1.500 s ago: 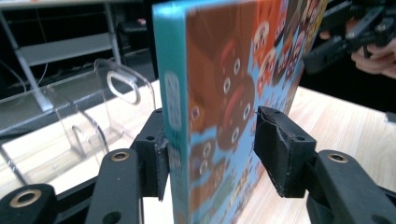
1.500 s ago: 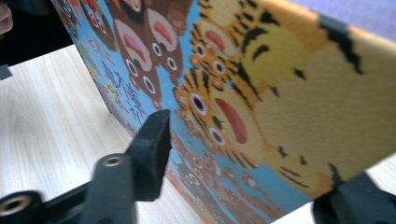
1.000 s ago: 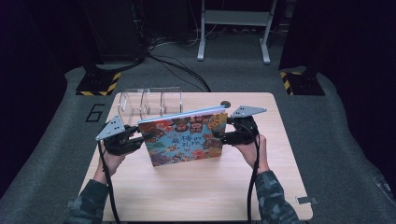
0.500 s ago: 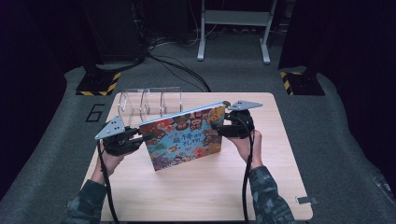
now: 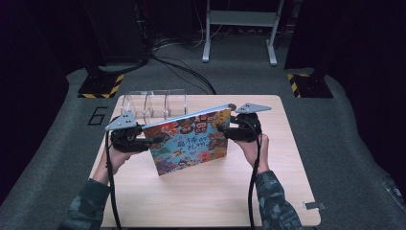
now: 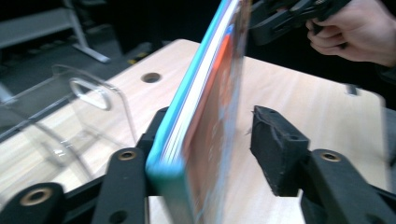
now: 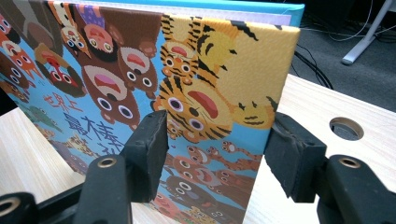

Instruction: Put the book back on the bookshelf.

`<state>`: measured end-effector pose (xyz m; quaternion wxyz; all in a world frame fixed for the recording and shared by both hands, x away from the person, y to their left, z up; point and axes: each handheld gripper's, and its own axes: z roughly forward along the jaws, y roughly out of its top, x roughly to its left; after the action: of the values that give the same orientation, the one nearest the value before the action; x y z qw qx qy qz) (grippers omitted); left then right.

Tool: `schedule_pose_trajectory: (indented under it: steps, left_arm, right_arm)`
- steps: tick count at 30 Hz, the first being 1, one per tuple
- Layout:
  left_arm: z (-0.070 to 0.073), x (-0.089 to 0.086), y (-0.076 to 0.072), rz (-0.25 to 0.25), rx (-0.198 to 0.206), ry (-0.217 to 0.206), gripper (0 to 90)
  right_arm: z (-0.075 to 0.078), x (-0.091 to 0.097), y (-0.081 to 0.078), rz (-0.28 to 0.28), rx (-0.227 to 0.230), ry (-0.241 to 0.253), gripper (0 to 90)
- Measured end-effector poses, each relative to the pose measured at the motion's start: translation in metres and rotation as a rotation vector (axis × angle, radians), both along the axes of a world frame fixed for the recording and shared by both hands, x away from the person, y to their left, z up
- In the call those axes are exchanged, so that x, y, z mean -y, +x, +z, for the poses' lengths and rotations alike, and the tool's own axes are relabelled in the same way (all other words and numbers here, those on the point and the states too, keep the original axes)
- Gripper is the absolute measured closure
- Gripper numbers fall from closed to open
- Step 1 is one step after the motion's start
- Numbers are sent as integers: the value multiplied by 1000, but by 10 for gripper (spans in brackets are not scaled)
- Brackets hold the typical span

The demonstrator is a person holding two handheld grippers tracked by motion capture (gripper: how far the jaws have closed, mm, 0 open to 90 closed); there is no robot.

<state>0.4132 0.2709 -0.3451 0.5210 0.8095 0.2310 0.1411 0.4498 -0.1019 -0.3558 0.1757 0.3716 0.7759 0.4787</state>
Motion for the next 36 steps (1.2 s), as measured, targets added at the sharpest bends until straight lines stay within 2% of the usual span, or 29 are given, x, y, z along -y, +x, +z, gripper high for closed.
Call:
schedule_pose_trajectory:
  steps: [2, 5, 11, 13, 15, 20, 21, 23, 26, 28, 29, 31, 33, 36]
  left_arm:
    - [3, 4, 3, -23, -26, 6, 447]
    - [8, 9, 8, -66, -34, 42, 392]
    - [9, 19, 11, -92, -30, 82, 382]
    - [6, 23, 12, -102, -33, 89, 407]
    - [6, 23, 12, -97, -25, 95, 455]
    - [6, 23, 11, -118, -9, 132, 581]
    - [5, 23, 10, -118, -4, 136, 621]
    - [4, 23, 9, -118, 3, 135, 685]
    - [5, 23, 10, -135, -24, 132, 745]
    - [5, 24, 9, -134, -25, 138, 761]
    - [6, 24, 9, -139, -29, 140, 766]
    - [6, 24, 8, -150, -39, 132, 777]
    - [6, 24, 7, -155, -38, 137, 789]
    - [6, 25, 6, -157, -51, 119, 798]
  right_arm:
    - [0, 0, 0, 1, -4, 4, 404]
    - [0, 1, -1, -3, -6, 8, 421]
    - [-1, 4, -2, 5, 0, 17, 432]
    - [-1, 5, -3, 13, -3, 20, 428]
    - [-3, 9, -5, 8, -14, 23, 383]
    - [-14, 29, -11, -58, -30, 23, 282]
    - [-18, 34, -13, -73, -36, 28, 231]
    - [-29, 45, -17, -124, -57, 26, 167]
    - [-56, 60, -23, -191, -97, 5, 132]
    - [-80, 68, -26, -241, -142, -57, 68]
    - [-92, 73, -28, -268, -151, -81, 57]
    - [-115, 82, -32, -324, -198, -61, 28]
    - [-135, 90, -36, -376, -215, -70, 14]
    - [-157, 98, -41, -430, -215, -128, 2]
